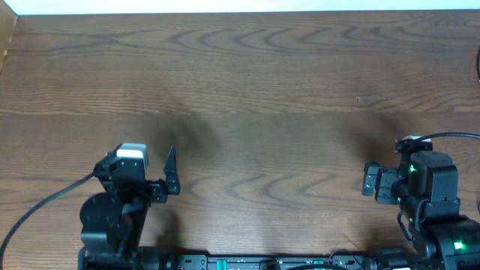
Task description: Untangle cables
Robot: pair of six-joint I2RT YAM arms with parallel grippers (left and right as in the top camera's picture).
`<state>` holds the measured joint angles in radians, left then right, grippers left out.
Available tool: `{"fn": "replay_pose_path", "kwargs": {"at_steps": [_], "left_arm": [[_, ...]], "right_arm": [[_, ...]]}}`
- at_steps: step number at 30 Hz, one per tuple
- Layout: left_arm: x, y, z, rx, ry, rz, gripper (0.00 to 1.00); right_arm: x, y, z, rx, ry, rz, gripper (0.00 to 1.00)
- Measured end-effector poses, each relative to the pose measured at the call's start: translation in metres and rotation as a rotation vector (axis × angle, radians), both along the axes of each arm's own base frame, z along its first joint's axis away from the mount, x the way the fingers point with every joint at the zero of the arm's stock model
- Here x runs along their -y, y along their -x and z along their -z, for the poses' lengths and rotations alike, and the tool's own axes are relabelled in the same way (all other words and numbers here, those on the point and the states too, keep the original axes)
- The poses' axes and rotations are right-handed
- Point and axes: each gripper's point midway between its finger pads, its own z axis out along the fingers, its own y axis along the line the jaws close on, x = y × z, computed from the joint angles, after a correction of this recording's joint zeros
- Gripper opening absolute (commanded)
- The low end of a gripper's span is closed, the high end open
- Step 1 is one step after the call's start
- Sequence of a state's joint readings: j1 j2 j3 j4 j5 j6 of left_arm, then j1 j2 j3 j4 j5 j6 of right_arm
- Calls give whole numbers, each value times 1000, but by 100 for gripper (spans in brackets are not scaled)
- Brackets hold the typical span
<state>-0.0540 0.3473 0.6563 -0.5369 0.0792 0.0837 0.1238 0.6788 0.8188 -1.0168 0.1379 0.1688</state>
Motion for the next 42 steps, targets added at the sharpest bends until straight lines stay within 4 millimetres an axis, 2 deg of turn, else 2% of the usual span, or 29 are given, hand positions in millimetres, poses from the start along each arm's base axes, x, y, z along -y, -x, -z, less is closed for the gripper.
{"fn": "replay_pose_path", "kwargs": {"at_steps": [12,21,37,42], "left_arm": [[-2,20,40,53,2,-4,100],[-1,16,94,-24,-2,-3,100],[-1,11,155,-142,-9,-3,100],[-1,9,153,-128,-8,-3,100]], "right_arm": [[0,0,0,-1,-2,-1,99],[-1,0,0,-1,-3,-2,99],[-1,0,0,-1,-3,-2,99],[-1,0,0,-1,-3,-1,99]]}}
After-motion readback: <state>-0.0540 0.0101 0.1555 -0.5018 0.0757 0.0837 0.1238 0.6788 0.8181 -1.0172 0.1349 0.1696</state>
